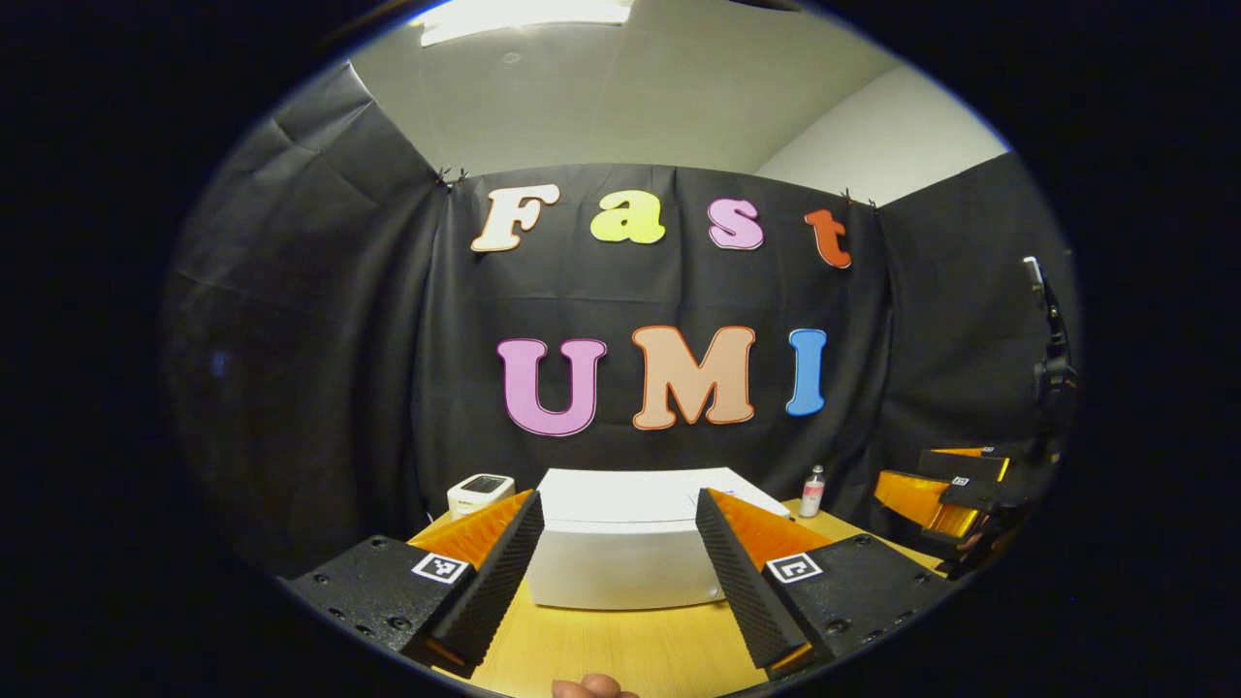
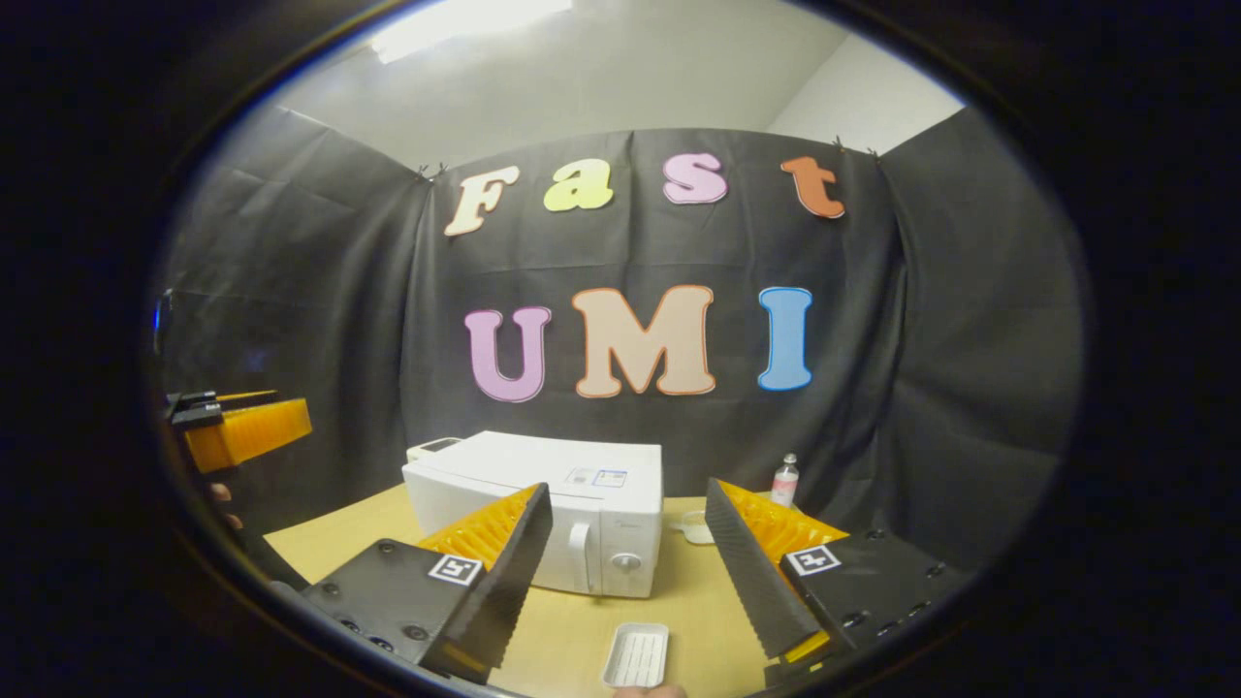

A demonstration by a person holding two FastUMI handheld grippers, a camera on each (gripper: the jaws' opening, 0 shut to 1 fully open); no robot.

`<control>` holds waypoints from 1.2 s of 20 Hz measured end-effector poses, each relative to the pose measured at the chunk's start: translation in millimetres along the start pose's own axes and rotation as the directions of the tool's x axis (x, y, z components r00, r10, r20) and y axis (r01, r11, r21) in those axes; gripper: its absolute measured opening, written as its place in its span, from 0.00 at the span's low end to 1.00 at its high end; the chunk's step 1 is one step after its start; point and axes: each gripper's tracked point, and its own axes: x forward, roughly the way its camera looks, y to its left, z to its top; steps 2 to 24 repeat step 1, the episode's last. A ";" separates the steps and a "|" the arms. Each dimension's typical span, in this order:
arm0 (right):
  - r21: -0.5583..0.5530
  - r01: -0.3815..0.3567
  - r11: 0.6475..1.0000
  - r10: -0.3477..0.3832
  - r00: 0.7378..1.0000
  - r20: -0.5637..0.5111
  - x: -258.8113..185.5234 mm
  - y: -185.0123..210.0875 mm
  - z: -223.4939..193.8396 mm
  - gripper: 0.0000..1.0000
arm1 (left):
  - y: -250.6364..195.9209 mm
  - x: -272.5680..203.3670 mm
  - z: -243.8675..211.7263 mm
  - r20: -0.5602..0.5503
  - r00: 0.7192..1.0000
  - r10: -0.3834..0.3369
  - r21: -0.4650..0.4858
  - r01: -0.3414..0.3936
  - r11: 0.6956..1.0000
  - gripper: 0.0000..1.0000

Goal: Open the microwave oven with the left hand, put the food in, and close the microwave oven.

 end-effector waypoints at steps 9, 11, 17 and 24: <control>-0.001 0.001 1.000 -0.001 1.000 0.003 -0.4 -0.1 1.6 0.87 | 0.6 -0.5 -1.1 -0.004 1.000 0.000 0.002 0.000 1.000 0.96; -0.001 0.001 1.000 -0.001 1.000 0.003 -0.4 -0.1 1.6 0.87 | 0.6 -0.5 -1.1 -0.004 1.000 0.000 0.002 0.000 1.000 0.96; -0.001 0.001 1.000 -0.001 1.000 0.003 -0.4 -0.1 1.6 0.87 | 0.6 -0.5 -1.1 -0.004 1.000 0.000 0.002 0.000 1.000 0.96; -0.001 0.001 1.000 -0.001 1.000 0.003 -0.4 -0.1 1.6 0.87 | 0.6 -0.5 -1.1 -0.004 1.000 0.000 0.002 0.000 1.000 0.96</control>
